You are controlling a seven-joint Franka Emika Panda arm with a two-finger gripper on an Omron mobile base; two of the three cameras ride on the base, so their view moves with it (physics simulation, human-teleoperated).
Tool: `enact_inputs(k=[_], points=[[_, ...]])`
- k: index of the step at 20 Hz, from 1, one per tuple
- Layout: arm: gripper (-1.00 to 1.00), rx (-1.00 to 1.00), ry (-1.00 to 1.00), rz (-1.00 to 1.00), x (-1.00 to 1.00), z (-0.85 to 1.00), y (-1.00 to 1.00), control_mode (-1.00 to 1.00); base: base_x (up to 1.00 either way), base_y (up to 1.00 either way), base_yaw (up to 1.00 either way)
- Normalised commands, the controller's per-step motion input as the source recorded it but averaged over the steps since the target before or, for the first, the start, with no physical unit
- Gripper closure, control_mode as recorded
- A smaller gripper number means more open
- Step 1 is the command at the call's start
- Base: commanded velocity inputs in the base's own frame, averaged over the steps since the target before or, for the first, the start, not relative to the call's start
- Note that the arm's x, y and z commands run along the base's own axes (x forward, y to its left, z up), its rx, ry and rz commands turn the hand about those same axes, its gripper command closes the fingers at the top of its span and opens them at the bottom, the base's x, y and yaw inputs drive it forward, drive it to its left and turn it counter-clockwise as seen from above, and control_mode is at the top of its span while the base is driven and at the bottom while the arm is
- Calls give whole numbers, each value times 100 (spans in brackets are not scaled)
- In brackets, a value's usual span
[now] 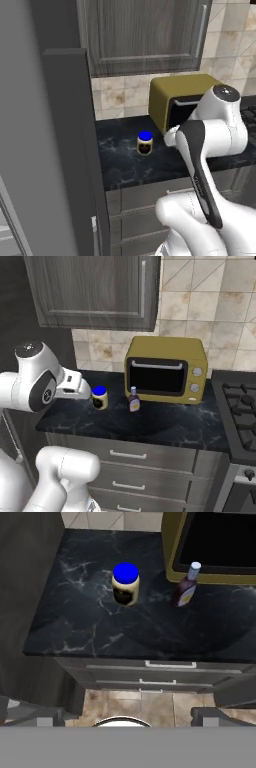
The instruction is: Place the condiment bottle and mayonnaise from the counter to the top shelf of the fridge. If the existing items in the fridge are on the top shelf, move them to other shelves.
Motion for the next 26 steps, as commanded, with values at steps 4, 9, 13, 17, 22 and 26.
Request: enact_inputs(k=[4, 9, 13, 17, 22, 26], points=[[-100, 0, 0, 0, 90, -28, 6, -100, 0, 0, 0], [-100, 0, 0, 0, 79, -43, 15, -100, 0, 0, 0], [-100, 0, 0, -1, 61, -38, 12, -100, 0, 0, 0], [-100, 0, -3, -4, 50, -36, 2, -100, 0, 0, 0], [-100, 0, -5, -7, 47, -37, 0, -100, 0, 0, 0], [-100, 0, -1, -7, 36, -38, 4, -100, 0, 0, 0]])
